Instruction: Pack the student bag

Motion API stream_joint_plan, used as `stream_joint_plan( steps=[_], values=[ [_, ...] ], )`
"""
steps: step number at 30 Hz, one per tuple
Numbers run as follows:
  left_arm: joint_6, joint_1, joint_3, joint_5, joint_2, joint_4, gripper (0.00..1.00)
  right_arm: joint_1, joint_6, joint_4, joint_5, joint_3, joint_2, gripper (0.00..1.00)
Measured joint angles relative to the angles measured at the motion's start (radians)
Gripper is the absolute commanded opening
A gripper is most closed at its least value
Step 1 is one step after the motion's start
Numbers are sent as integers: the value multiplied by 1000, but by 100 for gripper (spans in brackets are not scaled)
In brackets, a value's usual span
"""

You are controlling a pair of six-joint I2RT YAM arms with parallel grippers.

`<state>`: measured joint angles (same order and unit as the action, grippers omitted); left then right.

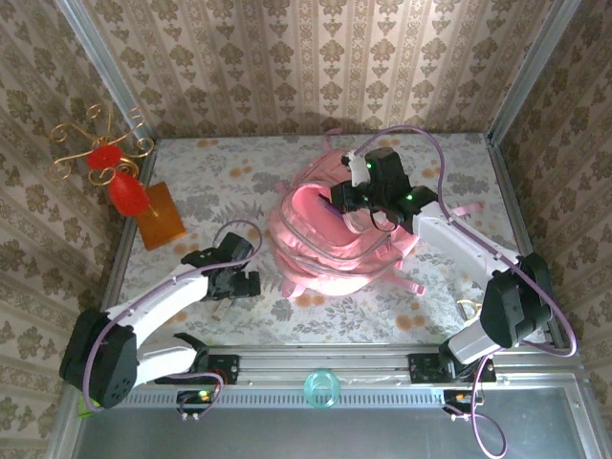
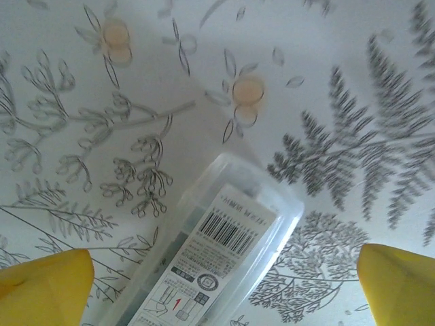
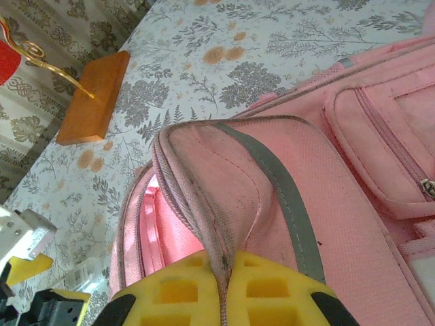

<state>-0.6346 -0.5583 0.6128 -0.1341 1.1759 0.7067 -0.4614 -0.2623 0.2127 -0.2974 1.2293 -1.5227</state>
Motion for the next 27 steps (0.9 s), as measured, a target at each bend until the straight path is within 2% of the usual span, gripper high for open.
stream_joint_plan(
  steps=[6,10,15,18,21,24,27],
  values=[
    [-2,10,-26,40,54,-11,92,14,-6,-32,-26,-21,0,0],
    [-16,34,-60,74,50,-38,77,16,-11,-46,-34,-27,0,0],
    [-18,66,-66,77,43,-45,52,17,-22,-48,-39,-27,0,0],
    [-16,70,-68,74,34,-48,41,19,-26,-48,-42,-27,0,0],
    [-35,71,-79,105,-9,-84,37,19,-26,-48,-44,-27,0,0],
    [-93,63,-82,190,-105,-196,32,19,-26,-47,-45,-27,0,0],
    [-186,18,-52,255,-172,-340,32,19,-26,-45,-45,-27,0,0]
  ],
)
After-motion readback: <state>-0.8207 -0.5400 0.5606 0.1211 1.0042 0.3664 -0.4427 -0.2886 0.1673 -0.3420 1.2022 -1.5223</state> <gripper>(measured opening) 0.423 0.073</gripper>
